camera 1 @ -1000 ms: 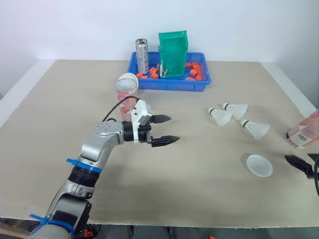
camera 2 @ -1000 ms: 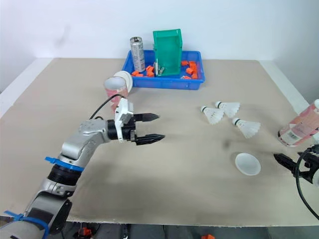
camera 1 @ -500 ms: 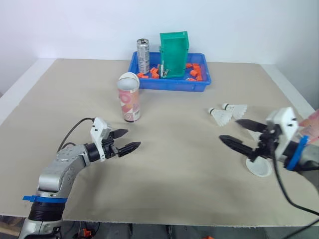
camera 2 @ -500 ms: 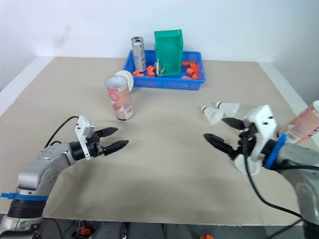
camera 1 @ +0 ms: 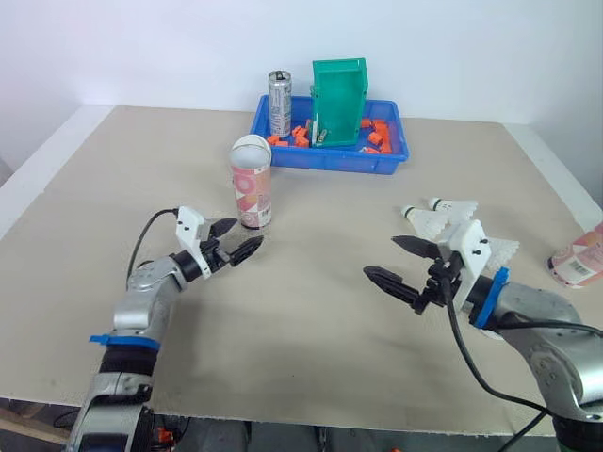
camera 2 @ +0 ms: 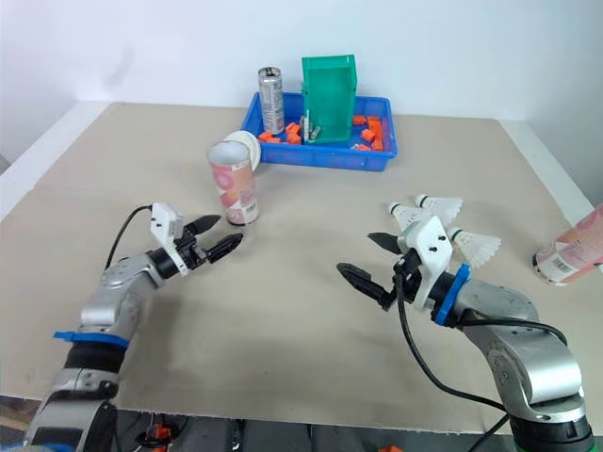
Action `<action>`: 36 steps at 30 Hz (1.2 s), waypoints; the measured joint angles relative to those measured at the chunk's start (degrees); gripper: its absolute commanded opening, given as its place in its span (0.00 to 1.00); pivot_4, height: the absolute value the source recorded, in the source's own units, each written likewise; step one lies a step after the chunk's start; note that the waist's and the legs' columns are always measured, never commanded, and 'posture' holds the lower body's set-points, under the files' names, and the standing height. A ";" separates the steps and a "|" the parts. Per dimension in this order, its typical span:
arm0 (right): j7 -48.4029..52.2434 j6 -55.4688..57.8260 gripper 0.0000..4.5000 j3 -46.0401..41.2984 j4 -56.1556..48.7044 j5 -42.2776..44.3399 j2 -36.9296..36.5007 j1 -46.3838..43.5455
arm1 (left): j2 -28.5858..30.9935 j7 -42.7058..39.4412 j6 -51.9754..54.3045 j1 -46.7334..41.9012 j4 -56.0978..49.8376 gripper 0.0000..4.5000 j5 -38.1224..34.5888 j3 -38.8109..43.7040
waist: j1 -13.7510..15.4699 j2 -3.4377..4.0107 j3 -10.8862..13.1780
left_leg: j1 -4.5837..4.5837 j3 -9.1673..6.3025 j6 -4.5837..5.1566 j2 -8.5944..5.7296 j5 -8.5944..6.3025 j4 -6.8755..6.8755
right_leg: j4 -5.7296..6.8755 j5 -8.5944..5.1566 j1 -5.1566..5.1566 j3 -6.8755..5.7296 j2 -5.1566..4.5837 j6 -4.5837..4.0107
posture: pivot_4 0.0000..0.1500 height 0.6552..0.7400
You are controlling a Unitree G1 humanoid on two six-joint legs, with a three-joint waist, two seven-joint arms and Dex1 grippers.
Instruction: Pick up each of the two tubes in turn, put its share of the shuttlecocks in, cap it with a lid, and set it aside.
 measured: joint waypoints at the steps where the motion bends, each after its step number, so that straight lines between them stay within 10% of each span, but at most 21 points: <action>1: -0.32 0.00 1.00 -0.15 -0.51 -0.01 0.01 0.29 | -0.07 0.21 -1.72 -1.60 2.64 1.00 0.90 -0.06 | -0.01 -0.01 -0.01 | -0.01 0.00 0.00 0.00 0.00 0.00 | 0.00 -0.01 0.00 0.01 0.00 0.01 | 1.00 0.95; 30: -4.41 0.15 1.00 -2.81 -5.13 0.31 0.68 5.15 | -4.52 7.77 -20.31 -27.56 45.54 1.00 12.24 1.15 | -0.15 -0.08 0.00 | -0.22 -0.12 0.02 -0.03 0.03 0.09 | 0.01 0.06 -0.09 -0.06 0.01 0.12 | 1.00 0.95; 36: -4.44 0.15 1.00 -2.91 -5.21 0.31 0.66 5.14 | -5.20 8.97 -20.37 -28.63 46.80 0.65 12.27 2.60 | -0.16 -0.08 0.00 | -0.22 -0.12 0.02 -0.03 0.03 0.09 | 0.01 0.06 -0.09 -0.06 0.02 0.11 | 1.00 0.95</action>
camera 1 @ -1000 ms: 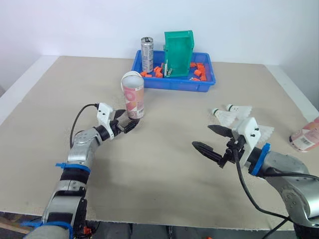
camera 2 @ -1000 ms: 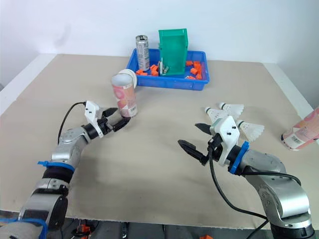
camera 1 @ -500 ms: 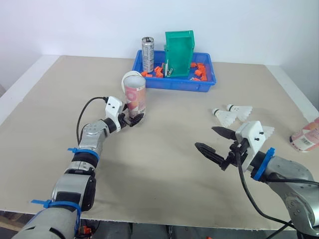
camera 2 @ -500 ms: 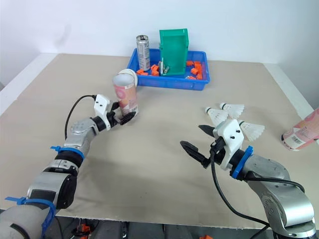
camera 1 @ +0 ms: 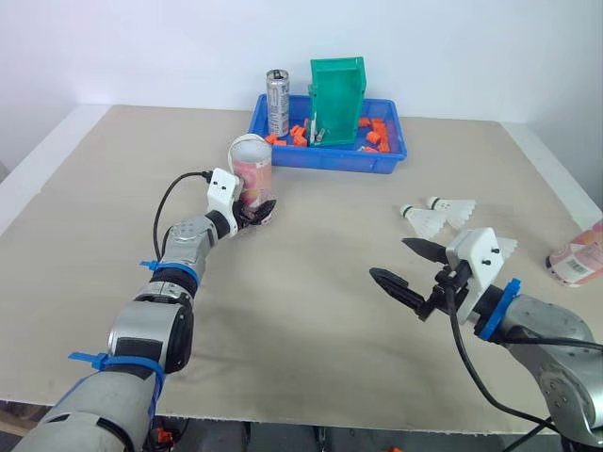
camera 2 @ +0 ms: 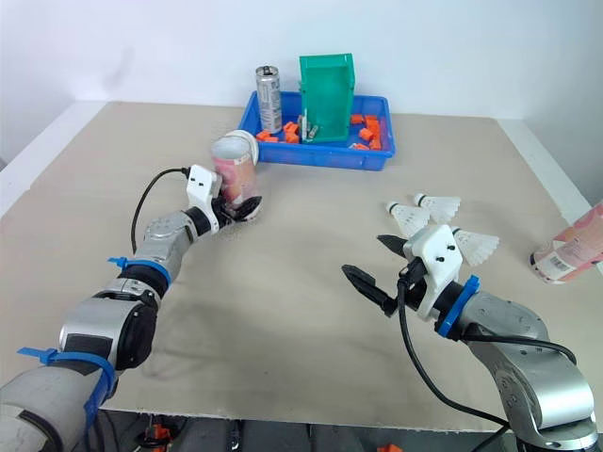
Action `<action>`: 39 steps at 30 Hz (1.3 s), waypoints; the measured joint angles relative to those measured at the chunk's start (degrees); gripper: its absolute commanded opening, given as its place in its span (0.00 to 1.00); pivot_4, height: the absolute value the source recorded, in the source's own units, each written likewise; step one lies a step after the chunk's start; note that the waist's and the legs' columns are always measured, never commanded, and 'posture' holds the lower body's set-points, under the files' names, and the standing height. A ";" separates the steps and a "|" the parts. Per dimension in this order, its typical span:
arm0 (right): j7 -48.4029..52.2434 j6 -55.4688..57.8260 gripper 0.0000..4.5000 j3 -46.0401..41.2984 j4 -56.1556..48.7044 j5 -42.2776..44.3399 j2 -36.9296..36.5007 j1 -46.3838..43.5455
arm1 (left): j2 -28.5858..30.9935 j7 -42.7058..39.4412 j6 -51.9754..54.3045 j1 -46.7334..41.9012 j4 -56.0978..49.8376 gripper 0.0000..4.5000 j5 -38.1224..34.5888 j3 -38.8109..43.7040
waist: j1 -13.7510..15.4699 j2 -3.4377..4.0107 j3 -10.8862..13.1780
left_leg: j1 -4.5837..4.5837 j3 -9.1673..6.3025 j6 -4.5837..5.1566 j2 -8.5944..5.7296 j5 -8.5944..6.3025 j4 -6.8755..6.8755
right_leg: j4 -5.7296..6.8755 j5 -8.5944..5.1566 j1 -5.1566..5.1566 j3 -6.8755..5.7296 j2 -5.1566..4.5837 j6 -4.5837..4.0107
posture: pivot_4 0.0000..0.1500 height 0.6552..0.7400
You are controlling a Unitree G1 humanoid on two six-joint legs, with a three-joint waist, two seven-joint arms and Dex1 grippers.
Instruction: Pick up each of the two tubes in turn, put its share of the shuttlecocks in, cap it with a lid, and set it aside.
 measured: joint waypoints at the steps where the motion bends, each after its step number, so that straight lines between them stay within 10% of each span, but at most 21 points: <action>1: 0.00 0.00 1.00 0.00 0.00 0.00 0.00 0.00 | -0.10 0.01 0.00 0.00 0.02 0.65 0.00 0.25 | 0.01 0.00 0.00 | 0.00 0.00 0.00 0.00 0.00 0.00 | 0.00 0.00 0.00 0.00 0.00 0.00 | 1.00 0.95; 14: -2.53 0.07 1.00 -0.33 0.22 -2.25 -0.20 -0.22 | 4.61 -6.11 0.57 0.12 -1.89 0.65 0.25 0.13 | -0.01 0.00 0.00 | 0.00 -0.01 -0.02 0.00 0.01 0.00 | 0.02 0.01 -0.01 0.00 0.00 -0.01 | 1.00 0.95; 27: -18.60 2.17 1.00 6.89 16.64 -16.36 9.88 -11.89 | 24.31 -50.90 15.00 8.09 -35.99 0.65 0.05 -15.07 | -0.25 0.03 -0.01 | 0.00 0.01 -0.02 0.10 0.08 -0.09 | 0.12 0.12 -0.12 -0.01 0.07 -0.41 | 1.00 0.95; 39: -17.11 -6.21 1.00 6.82 36.10 -20.51 11.02 -19.51 | 34.60 -53.37 20.05 16.86 -54.45 0.65 -5.10 -24.83 | -0.24 0.04 -0.01 | 0.03 0.01 0.05 0.12 0.12 -0.04 | 0.15 0.08 -0.12 -0.07 0.07 -0.33 | 1.00 0.95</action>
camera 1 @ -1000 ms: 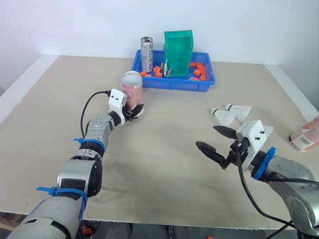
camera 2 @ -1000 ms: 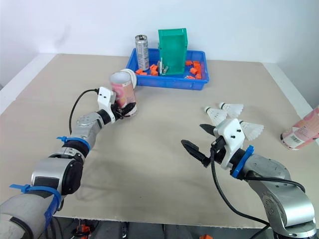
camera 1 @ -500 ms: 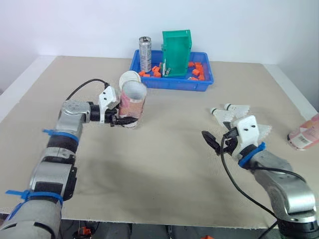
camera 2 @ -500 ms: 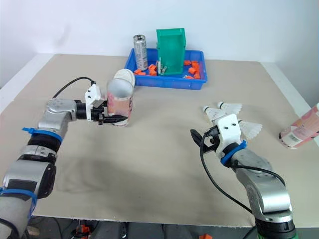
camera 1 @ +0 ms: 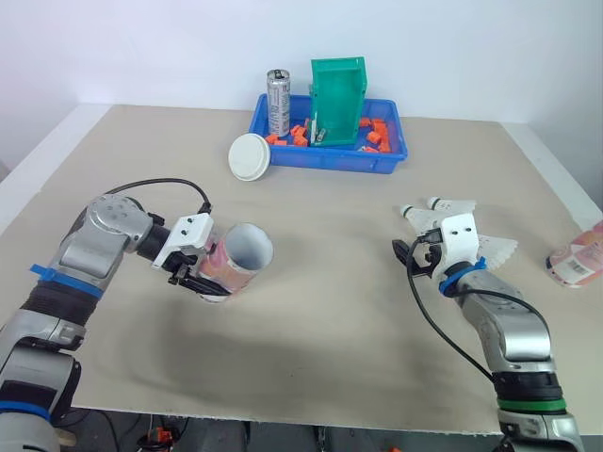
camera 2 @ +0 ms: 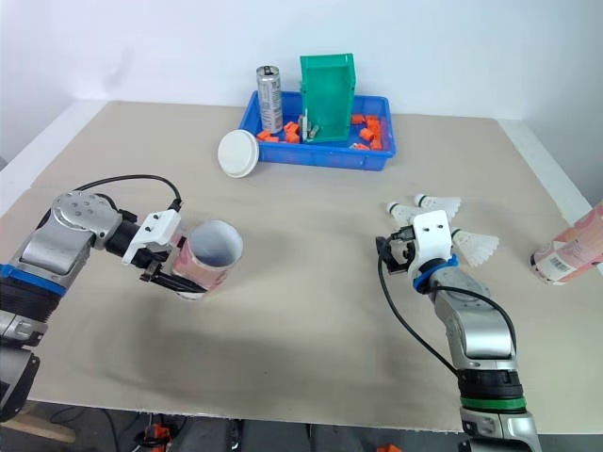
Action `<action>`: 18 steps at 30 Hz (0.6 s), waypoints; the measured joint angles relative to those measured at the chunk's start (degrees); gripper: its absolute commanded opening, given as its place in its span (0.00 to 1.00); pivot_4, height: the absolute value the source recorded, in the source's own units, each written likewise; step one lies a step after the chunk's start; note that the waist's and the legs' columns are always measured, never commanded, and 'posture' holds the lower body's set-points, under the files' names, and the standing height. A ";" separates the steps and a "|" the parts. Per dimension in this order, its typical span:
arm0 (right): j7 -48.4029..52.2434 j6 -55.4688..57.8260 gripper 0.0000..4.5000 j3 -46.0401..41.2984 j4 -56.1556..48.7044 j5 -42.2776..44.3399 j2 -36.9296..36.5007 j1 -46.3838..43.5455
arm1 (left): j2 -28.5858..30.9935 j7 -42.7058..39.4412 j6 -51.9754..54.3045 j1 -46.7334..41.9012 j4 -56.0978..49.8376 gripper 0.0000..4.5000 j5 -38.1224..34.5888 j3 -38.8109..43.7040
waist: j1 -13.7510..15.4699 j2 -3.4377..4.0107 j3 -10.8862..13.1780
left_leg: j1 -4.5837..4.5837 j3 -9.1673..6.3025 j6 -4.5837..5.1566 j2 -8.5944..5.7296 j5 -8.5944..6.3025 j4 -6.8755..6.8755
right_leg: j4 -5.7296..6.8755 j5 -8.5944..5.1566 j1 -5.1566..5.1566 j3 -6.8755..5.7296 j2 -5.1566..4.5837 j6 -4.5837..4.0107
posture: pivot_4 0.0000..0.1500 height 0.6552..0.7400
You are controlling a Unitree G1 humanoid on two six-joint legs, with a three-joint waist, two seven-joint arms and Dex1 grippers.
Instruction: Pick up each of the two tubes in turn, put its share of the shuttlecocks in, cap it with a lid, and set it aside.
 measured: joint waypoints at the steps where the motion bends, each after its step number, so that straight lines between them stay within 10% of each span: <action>1: 0.27 -1.34 1.00 0.18 2.66 -0.55 0.03 -1.57 | 0.50 0.03 -0.25 0.26 -0.13 0.65 0.00 -0.12 | -0.05 0.00 0.00 | 0.02 0.01 0.03 0.00 0.02 0.00 | 0.00 0.01 0.00 0.00 0.00 0.02 | 1.00 0.95; 8: 2.42 -8.01 0.95 1.95 15.73 -3.55 1.40 -8.49 | 0.95 0.21 -1.17 0.86 -0.45 0.64 0.04 -0.15 | -0.22 0.02 -0.01 | 0.10 0.04 0.08 0.08 0.05 -0.05 | 0.03 0.02 0.02 0.01 0.08 -0.02 | 1.00 0.95; 18: 2.89 -12.95 0.01 1.95 22.72 -4.31 3.07 -11.50 | 1.08 0.46 -2.78 1.88 -1.09 0.64 0.29 0.42 | -0.24 0.07 -0.05 | 0.17 0.05 0.08 0.07 0.05 -0.07 | 0.06 0.02 0.06 0.04 0.08 -0.05 | 1.00 0.95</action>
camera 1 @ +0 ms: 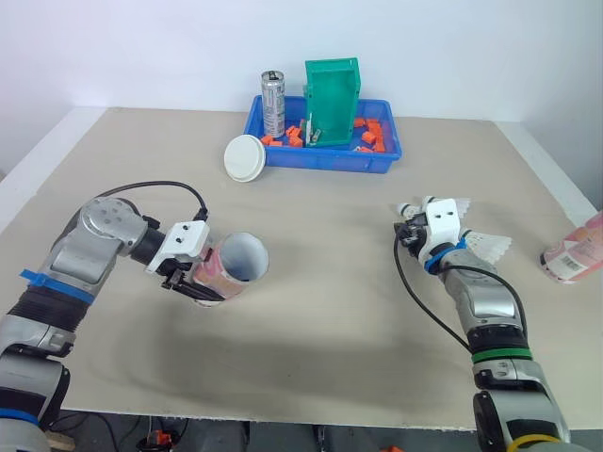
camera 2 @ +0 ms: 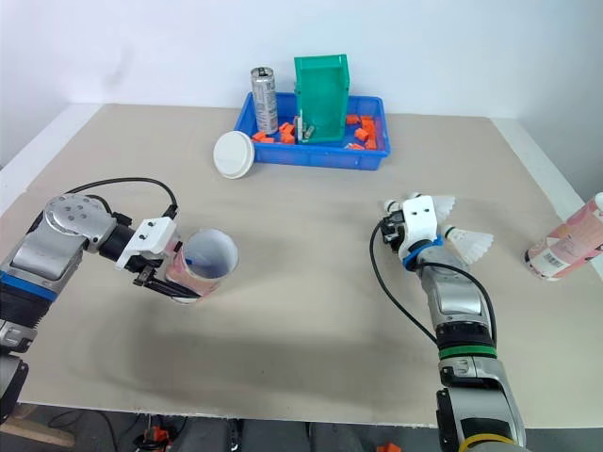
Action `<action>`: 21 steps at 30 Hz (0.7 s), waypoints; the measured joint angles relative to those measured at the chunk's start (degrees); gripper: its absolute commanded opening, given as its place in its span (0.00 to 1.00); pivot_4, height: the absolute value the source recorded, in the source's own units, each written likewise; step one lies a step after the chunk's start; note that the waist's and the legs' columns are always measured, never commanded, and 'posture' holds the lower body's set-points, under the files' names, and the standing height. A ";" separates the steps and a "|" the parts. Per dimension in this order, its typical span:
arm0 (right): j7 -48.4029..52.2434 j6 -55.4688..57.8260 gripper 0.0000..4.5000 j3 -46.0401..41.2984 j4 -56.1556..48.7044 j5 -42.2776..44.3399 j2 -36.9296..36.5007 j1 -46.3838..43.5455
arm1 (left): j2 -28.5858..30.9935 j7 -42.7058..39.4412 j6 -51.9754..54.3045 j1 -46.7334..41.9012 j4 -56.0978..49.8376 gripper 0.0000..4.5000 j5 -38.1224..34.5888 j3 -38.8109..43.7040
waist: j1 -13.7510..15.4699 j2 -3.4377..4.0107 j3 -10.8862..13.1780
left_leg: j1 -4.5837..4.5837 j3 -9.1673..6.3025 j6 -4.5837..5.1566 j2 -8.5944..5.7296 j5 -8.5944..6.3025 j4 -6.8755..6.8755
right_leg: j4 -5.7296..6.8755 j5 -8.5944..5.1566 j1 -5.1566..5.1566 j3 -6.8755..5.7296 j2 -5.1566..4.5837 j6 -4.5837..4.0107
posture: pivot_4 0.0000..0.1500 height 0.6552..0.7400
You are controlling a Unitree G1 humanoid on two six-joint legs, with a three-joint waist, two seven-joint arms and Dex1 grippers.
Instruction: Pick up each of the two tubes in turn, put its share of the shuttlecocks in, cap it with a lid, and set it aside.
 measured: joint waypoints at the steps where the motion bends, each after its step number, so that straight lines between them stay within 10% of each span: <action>1: 0.14 0.00 0.01 0.01 -0.25 0.00 0.04 0.04 | 0.00 0.00 -0.01 0.02 0.00 0.64 0.03 0.02 | 0.00 0.00 0.00 | 0.01 0.00 0.00 0.00 0.00 0.00 | 0.00 0.00 0.00 0.00 0.00 0.00 | 1.00 0.95; 15: 28.44 6.44 0.01 6.47 -45.13 12.08 -16.38 6.19 | -1.52 -0.09 -0.87 -0.30 1.77 0.64 0.49 0.31 | 0.31 0.26 -0.07 | 0.13 -0.01 0.00 -0.02 0.00 0.02 | 0.24 -0.25 0.04 0.00 -0.02 -0.03 | 1.00 0.95; 21: 38.56 6.60 0.01 14.53 -50.79 12.95 -18.70 -4.65 | -1.76 -0.39 -1.07 -0.88 3.94 0.64 0.84 0.19 | 0.11 0.28 -0.10 | 0.32 0.14 0.03 0.01 0.02 0.17 | 0.50 -0.31 0.04 0.04 -0.04 -0.36 | 1.00 0.95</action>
